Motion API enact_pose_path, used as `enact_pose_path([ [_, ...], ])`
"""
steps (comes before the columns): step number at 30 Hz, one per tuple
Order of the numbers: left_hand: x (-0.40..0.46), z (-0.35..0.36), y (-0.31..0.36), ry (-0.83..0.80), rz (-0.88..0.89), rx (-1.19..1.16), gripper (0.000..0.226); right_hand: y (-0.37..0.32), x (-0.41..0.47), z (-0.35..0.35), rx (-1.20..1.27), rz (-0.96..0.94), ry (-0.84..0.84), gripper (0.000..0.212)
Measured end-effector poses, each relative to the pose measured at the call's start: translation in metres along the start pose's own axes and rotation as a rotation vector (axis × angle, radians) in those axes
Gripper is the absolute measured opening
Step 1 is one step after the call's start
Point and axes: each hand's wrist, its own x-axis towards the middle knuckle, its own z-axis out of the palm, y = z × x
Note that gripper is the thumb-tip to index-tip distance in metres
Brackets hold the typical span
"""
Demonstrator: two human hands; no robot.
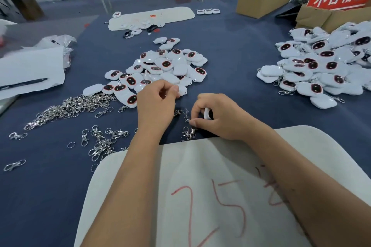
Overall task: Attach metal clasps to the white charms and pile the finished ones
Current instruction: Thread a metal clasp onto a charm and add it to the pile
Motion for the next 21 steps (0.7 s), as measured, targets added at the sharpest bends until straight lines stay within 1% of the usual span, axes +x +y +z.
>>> enact_pose_path([
  [1,0.0000,0.0000,0.0003,0.006,-0.005,-0.007,0.020,-0.0003,-0.0001,0.0006,-0.002,-0.007,0.014,0.007],
  [2,0.0002,-0.0002,0.0007,0.012,-0.010,-0.016,0.020,-0.0017,-0.0002,0.0011,-0.012,-0.023,0.015,0.011],
  [4,0.0003,0.0001,0.0014,0.022,-0.016,-0.024,0.020,-0.0032,0.0001,0.0027,-0.079,-0.049,-0.018,0.027],
  [5,0.0003,0.0004,0.0018,0.027,-0.014,-0.024,0.021,-0.0032,0.0007,0.0036,-0.119,-0.056,-0.024,0.028],
  [9,-0.0006,0.0025,0.0039,0.059,0.027,-0.032,0.021,-0.0014,0.0026,0.0071,-0.138,-0.048,0.073,0.006],
  [10,-0.0010,0.0029,0.0044,0.074,0.043,-0.031,0.020,0.0001,0.0021,0.0075,-0.165,-0.033,0.108,0.006],
  [11,-0.0014,0.0035,0.0050,0.089,0.060,-0.028,0.020,0.0019,0.0019,0.0074,-0.195,-0.019,0.142,0.009],
  [12,-0.0017,0.0041,0.0055,0.105,0.074,-0.024,0.019,0.0022,0.0018,0.0070,-0.216,-0.006,0.162,0.019],
  [14,-0.0022,0.0056,0.0066,0.125,0.091,-0.022,0.018,0.0010,0.0024,0.0070,-0.268,0.004,0.108,0.043],
  [15,-0.0023,0.0062,0.0069,0.129,0.095,-0.021,0.017,-0.0003,0.0031,0.0079,-0.317,-0.003,0.066,0.046],
  [17,-0.0023,0.0071,0.0074,0.128,0.100,-0.012,0.016,-0.0028,0.0046,0.0089,-0.355,-0.017,0.018,0.041],
  [21,-0.0021,0.0085,0.0073,0.077,0.106,0.013,0.020,-0.0040,0.0021,0.0066,-0.239,-0.060,0.105,0.014],
])
